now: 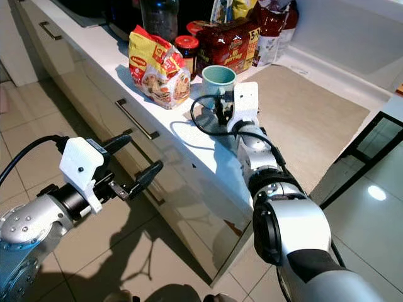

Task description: Setting the table

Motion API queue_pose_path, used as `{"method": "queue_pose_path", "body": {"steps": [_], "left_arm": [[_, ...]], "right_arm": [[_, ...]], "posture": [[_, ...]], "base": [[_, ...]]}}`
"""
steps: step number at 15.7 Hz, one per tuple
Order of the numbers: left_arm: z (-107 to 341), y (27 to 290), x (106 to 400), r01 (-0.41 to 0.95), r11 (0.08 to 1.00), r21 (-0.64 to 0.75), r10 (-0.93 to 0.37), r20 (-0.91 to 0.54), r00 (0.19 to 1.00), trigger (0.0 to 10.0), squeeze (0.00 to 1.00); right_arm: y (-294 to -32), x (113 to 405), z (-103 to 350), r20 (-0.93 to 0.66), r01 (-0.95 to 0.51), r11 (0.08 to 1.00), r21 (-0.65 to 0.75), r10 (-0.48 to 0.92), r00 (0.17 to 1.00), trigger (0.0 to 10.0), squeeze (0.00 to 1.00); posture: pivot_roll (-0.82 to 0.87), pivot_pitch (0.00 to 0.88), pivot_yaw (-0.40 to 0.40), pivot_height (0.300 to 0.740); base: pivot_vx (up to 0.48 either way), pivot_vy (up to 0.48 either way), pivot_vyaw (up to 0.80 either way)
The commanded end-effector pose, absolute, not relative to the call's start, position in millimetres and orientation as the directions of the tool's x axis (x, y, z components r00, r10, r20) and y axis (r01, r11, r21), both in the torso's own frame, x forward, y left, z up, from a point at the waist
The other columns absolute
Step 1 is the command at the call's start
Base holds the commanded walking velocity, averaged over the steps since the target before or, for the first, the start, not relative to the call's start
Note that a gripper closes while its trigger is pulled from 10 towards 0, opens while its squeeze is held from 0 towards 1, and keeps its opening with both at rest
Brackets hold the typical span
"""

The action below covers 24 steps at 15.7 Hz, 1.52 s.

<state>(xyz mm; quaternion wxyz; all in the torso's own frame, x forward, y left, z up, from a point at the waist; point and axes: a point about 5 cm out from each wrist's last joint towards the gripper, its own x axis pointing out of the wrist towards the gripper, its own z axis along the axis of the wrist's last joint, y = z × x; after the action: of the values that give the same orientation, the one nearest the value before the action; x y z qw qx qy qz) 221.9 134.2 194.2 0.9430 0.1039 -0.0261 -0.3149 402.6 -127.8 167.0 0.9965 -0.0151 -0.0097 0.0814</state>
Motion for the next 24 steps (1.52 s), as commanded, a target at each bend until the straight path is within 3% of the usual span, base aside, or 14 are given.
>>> {"method": "queue_pose_path", "body": {"steps": [1, 24], "left_arm": [[195.0, 131.7, 219.4, 0.590, 0.779, 0.210, -0.601, -0.019, 0.799, 10.0, 0.03], [195.1, 129.6, 234.1, 0.581, 0.778, 0.240, -0.599, 0.004, 0.801, 10.0, 0.00]], "right_arm": [[-128.0, 404.8, 172.2, 0.018, -0.166, 0.986, -0.027, 0.167, 0.986, 0.0, 0.00], [-130.4, 404.5, 170.0, 0.006, -0.163, 0.987, 0.009, 0.163, 0.987, 0.0, 0.00]], "posture": [[0.33, 0.084, -0.085, 0.740], [0.30, 0.000, -0.104, 0.740]], "base": [[0.000, 0.000, 0.00], [0.000, 0.000, 0.00]]}}
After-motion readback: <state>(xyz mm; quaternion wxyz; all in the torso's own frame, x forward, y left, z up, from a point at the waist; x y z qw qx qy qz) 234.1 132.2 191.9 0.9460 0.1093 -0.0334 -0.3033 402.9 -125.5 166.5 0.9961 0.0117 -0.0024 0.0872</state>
